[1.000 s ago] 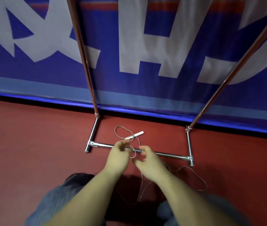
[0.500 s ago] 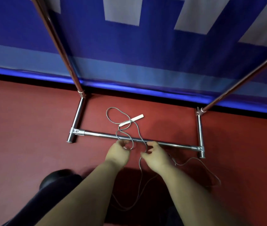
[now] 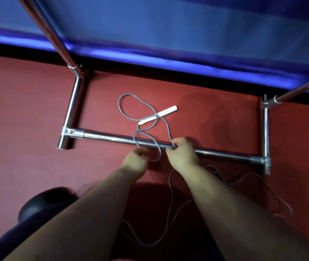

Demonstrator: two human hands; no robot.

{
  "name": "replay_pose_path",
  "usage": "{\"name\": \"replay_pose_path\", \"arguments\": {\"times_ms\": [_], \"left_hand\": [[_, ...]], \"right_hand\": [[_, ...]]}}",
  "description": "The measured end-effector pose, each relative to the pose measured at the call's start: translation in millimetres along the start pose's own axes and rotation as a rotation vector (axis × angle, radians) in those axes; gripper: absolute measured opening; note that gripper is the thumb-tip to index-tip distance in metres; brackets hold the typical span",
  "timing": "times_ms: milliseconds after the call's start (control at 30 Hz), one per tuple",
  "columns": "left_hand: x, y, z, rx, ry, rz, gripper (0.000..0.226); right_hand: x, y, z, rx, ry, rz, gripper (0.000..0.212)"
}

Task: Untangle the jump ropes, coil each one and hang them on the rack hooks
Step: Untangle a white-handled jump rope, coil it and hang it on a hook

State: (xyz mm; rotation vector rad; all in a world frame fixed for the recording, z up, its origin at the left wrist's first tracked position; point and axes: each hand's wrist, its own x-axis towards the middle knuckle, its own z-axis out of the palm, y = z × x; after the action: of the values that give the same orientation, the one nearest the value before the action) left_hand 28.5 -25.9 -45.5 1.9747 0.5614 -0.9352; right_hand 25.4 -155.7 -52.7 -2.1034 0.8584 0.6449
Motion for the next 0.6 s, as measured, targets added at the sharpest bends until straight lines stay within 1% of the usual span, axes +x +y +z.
{"name": "replay_pose_path", "arguments": {"times_ms": [33, 67, 100, 167, 200, 300, 367, 433, 500, 600], "left_hand": [[6.2, -1.2, 0.5, -0.044, 0.039, -0.026, 0.029], [11.3, -2.2, 0.0, -0.129, 0.070, -0.066, 0.030], [14.8, -2.8, -0.7, -0.236, 0.072, -0.108, 0.030], [18.5, -3.2, -0.4, -0.455, -0.013, -0.167, 0.027], [19.4, -3.8, 0.8, -0.524, -0.056, -0.189, 0.024], [19.7, -5.5, 4.8, -0.611, -0.138, -0.214, 0.020], [17.2, -3.2, 7.8, -0.600, -0.189, -0.190, 0.020], [13.0, 0.6, 8.5, -0.594, -0.190, -0.199, 0.022], [9.0, 2.5, 6.4, -0.573, -0.170, -0.231, 0.019], [-1.2, 9.8, -4.4, -0.475, -0.215, -0.232, 0.022]], "right_hand": [[5.6, -1.7, -1.9, -0.042, 0.037, -0.015, 0.043], [12.2, -2.5, -2.5, -0.048, 0.026, -0.015, 0.048], [19.1, -1.7, -0.8, -0.002, -0.015, -0.003, 0.053], [26.1, -1.6, 8.6, 0.198, -0.096, 0.044, 0.056], [26.9, -1.3, 15.4, 0.280, -0.122, 0.063, 0.056], [27.4, -0.5, 36.7, 0.406, -0.142, 0.043, 0.063], [26.5, -1.1, 47.8, 0.426, -0.136, 0.017, 0.068], [25.2, -4.4, 52.6, 0.440, -0.126, 0.032, 0.067], [22.2, -8.2, 52.4, 0.362, -0.131, 0.041, 0.060], [9.3, -19.8, 39.1, 0.076, -0.194, -0.097, 0.027]]}}
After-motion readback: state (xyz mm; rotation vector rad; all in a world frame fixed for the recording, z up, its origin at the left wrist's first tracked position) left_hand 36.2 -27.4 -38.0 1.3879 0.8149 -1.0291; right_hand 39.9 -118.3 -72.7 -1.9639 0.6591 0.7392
